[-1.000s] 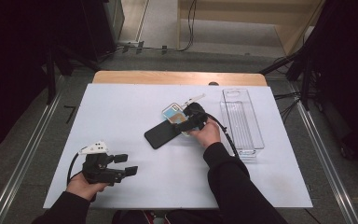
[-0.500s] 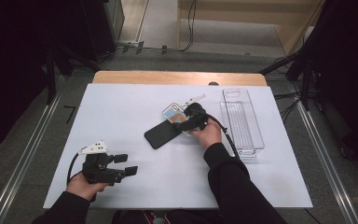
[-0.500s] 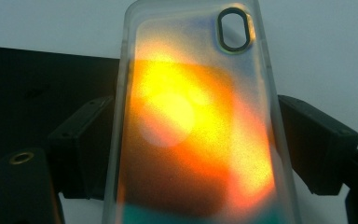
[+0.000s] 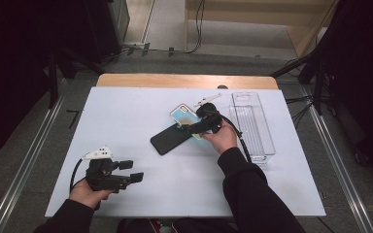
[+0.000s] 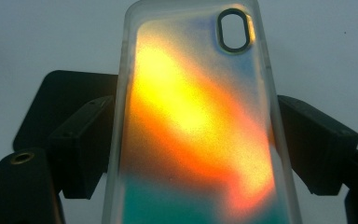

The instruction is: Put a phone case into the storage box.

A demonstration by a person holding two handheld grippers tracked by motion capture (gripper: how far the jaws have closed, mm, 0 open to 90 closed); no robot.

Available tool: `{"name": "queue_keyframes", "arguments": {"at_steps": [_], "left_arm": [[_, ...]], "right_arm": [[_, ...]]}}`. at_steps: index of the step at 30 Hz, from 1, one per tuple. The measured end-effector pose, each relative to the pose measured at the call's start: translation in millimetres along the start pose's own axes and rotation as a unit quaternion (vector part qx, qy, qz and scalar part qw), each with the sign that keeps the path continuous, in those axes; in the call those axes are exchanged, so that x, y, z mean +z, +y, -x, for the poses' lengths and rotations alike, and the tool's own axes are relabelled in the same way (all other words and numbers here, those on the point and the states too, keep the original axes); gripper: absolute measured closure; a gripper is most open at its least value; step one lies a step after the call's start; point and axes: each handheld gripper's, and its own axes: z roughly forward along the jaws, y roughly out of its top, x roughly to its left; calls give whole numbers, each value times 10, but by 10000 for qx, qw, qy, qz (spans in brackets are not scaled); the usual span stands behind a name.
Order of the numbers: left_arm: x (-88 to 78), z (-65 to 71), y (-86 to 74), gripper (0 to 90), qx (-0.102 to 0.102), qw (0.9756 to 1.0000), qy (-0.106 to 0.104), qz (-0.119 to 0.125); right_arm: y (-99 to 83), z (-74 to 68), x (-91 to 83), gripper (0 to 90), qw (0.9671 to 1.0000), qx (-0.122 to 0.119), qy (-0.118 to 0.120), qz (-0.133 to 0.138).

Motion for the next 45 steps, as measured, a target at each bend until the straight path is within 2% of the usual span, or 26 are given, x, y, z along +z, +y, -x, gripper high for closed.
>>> {"name": "queue_keyframes", "arguments": {"at_steps": [9,11,18,23,29,37,40,45], "left_arm": [[11,20,9,262,-22,10000,5,-7],[19,37,8,262,44,10000,6,14],[57,106,33,235,71,9999,-87,-18],[77,136,76,234,-50,9999,-97,15],[105,153,209,235,-251,9995,-115,-166],[172,189,336,241,-398,9989,-125,-202],[197,206,402,253,-395,9990,-80,-213],[242,205,489,253,-516,9985,-33,-160]], "right_arm": [[-59,-95,-324,150,9997,36,223,132],[-90,-116,-385,150,9995,51,271,125],[-247,-199,-560,150,9990,36,403,162],[-361,-239,-656,150,9987,89,469,205],[-443,-323,-691,150,9982,124,536,240],[-505,-455,-642,150,9981,194,548,208],[-528,-497,-633,150,9978,293,545,241],[-567,-575,-614,150,9973,428,489,327]]}}
